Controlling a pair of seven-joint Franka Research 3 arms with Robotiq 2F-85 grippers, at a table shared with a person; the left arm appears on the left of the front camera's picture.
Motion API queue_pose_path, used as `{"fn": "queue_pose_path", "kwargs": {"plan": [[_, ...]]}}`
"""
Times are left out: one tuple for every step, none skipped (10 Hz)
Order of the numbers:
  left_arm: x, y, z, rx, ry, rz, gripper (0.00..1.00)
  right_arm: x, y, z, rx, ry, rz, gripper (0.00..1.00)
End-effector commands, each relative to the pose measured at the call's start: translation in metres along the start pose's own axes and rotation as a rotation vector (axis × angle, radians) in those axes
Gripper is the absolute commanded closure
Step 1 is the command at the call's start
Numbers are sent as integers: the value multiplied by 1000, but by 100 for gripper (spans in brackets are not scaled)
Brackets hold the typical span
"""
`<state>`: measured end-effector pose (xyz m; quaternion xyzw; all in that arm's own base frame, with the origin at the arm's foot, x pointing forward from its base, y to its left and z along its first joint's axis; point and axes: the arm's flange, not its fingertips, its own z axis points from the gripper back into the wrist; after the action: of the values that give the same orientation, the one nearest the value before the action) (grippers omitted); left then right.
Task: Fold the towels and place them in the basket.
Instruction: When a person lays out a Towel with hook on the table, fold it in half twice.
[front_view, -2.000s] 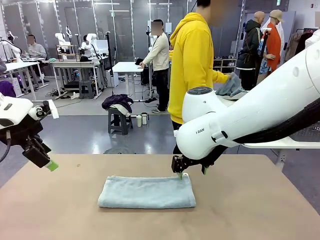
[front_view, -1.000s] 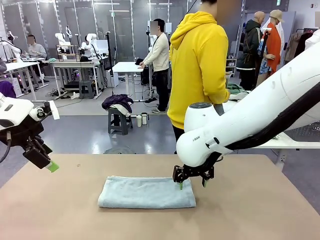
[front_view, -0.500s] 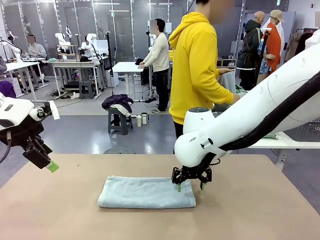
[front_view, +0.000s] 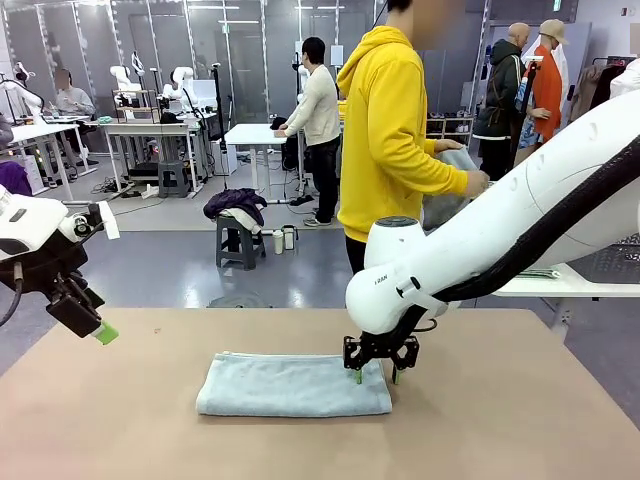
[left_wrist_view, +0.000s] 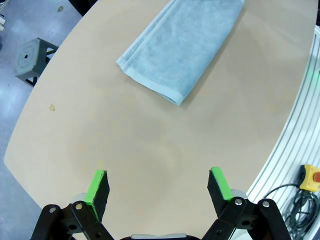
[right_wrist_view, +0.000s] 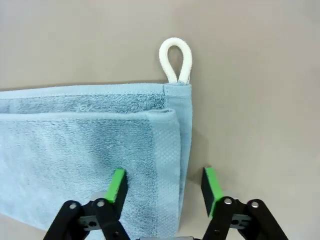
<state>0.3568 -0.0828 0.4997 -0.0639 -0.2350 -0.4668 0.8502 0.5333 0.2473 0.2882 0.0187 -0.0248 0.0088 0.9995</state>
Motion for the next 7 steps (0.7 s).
{"fn": "queue_pose_path", "kwargs": {"plan": [[0,-2,-2,10,9,15,0,2,0,-3,13,-11,-41,100],[0,-2,-2,10,9,15,0,4,0,0,20,-10,-46,100],[0,-2,-2,10,9,15,0,4,-2,-2,26,1,-55,100],[0,-2,-2,10,9,15,0,5,-3,-3,30,7,-58,96],[0,-2,-2,10,9,15,0,5,-3,-1,31,6,-62,100],[0,-2,-2,10,9,15,0,6,-3,3,30,4,-63,100],[0,-2,-2,10,9,15,0,6,-2,5,22,2,-62,100]]}}
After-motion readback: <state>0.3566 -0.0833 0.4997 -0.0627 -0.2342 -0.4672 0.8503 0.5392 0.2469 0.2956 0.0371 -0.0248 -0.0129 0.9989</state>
